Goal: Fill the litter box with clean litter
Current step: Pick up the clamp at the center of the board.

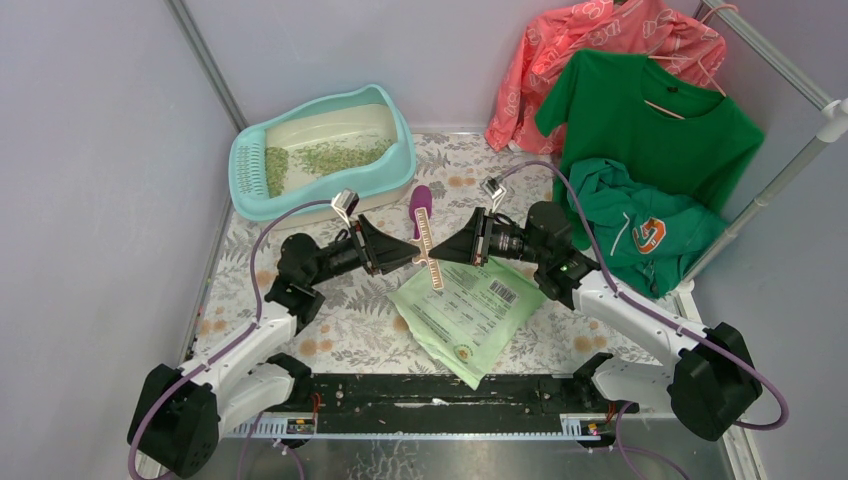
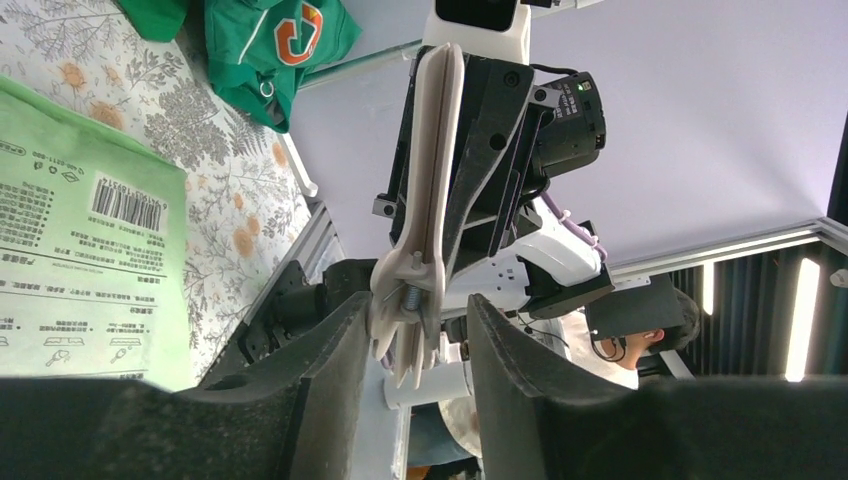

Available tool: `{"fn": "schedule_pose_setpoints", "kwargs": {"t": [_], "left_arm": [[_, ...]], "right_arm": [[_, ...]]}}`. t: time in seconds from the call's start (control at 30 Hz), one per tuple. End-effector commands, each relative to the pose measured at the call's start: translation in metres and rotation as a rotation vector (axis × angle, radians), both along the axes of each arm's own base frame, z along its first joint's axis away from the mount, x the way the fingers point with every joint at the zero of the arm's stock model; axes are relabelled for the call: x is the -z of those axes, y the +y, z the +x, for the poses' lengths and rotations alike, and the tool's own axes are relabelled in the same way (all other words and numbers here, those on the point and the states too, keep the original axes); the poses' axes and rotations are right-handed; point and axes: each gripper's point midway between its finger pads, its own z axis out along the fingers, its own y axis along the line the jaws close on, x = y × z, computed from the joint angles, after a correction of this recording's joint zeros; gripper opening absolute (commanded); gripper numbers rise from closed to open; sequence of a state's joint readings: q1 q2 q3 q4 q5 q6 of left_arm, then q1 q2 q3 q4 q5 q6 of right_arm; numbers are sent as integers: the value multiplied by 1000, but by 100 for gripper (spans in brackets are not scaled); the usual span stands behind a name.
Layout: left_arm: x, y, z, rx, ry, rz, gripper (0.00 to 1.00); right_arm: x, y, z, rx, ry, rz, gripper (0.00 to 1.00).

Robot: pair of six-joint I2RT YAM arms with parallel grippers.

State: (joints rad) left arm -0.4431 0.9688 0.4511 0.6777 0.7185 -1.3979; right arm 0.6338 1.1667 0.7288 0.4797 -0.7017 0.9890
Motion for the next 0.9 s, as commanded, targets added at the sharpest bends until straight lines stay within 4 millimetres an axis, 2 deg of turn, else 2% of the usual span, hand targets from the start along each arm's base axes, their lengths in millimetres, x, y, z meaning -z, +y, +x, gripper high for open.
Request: {"fn": "schedule_pose_setpoints", "kwargs": {"t": [0.0,0.17,0.2,0.27,0.37,0.4,0.7,0.87], "left_arm": [[-11,2,-2,-10,-70,-32,42],[-7,2,-2,-8,-63,-30,19],[-7,2,-2,-8,-62,-30,15],[-5,2,-2,-9,-55,-28,4],[-3,2,-2,-6,-51,-29,0],[-2,1,-1,-5,-48,-28,0],[1,1,0,-7,-35,-27,0],[2,0,0,-2,-32,-24,0]], "right_arm": [[-13,-2,-5,-21,-48,40,1],[-11,-1,-5,-19,-43,43,1],[-10,-1,-5,-21,-41,41,5],[-9,-2,-7,-25,-40,35,27],[-11,-5,-8,-18,-58,12,48],[-12,-6,-7,-11,-62,4,51],[-15,-8,-4,11,-73,-15,53],[-17,-2,-1,-8,-63,11,53]]}}
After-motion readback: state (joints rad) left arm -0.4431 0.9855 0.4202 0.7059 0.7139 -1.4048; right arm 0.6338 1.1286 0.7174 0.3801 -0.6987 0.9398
